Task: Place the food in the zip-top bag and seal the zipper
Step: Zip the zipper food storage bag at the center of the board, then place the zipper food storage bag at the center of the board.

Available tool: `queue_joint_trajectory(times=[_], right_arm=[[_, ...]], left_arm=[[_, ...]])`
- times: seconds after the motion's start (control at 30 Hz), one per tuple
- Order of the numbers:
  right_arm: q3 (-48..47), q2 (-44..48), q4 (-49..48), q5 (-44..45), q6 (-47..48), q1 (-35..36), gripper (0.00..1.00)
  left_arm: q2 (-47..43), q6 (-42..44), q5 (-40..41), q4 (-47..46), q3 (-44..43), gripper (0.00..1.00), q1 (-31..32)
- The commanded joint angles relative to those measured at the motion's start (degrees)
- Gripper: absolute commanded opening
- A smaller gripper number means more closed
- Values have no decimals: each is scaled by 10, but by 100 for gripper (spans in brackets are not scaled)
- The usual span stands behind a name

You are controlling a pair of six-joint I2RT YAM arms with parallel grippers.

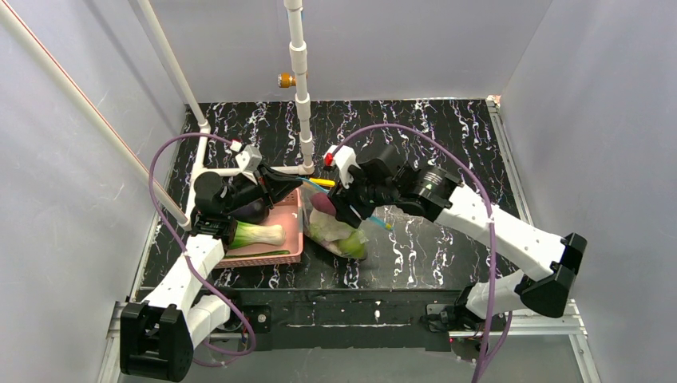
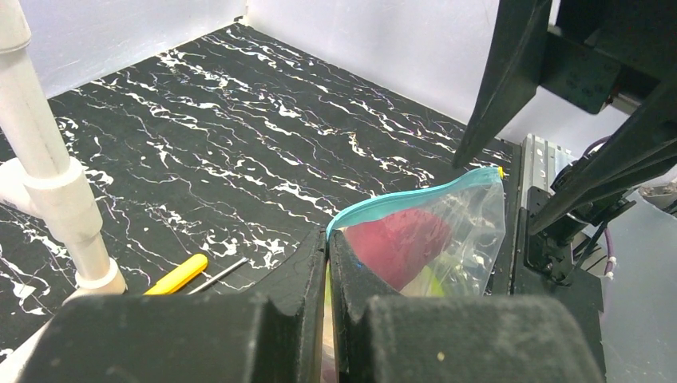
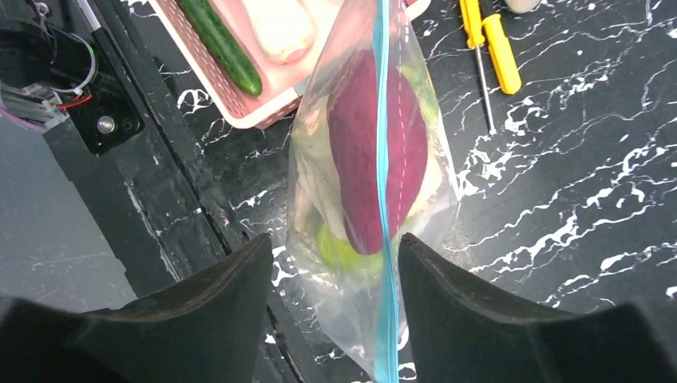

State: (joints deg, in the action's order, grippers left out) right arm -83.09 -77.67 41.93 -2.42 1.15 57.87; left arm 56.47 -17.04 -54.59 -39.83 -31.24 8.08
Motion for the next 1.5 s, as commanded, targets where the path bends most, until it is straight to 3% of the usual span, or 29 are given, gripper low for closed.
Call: queue_joint_trajectory(times=[0.0,0.37,0.47,0.6,0.63,0.67,0.8,0.83,1.0,1.13,1.27,1.47], right_arm=[[-14,-11,-37,-21,2,-1,61],[36,-13,-98,11,-7,-3,41],[43,-10,-107,21,-24,-4,28],[60,1,-123,53,-39,-5,1],[63,4,-124,62,-45,-5,1],[64,7,-123,69,-51,-8,1],[74,21,-113,74,-68,-20,1],[77,25,-110,74,-71,-25,1],[99,44,-103,59,-99,-94,1],[86,36,-71,61,-124,-174,1],[76,16,-21,76,-169,-233,1],[111,21,48,147,-239,-286,19]], left_arm=[[-9,-3,-5,-28,-6,0,3],[-15,-17,-14,-49,-3,0,6],[-18,-19,-17,-51,-2,0,7],[-22,-17,-6,-36,-9,1,7],[-26,-11,2,-18,-13,14,7],[-31,-6,16,-3,-13,34,7],[-66,16,73,26,0,87,7],[-75,26,85,37,1,96,7],[-110,75,176,81,8,98,8],[-111,109,285,208,-32,98,10],[-94,118,320,271,-65,98,10],[-100,109,328,276,-69,98,10]])
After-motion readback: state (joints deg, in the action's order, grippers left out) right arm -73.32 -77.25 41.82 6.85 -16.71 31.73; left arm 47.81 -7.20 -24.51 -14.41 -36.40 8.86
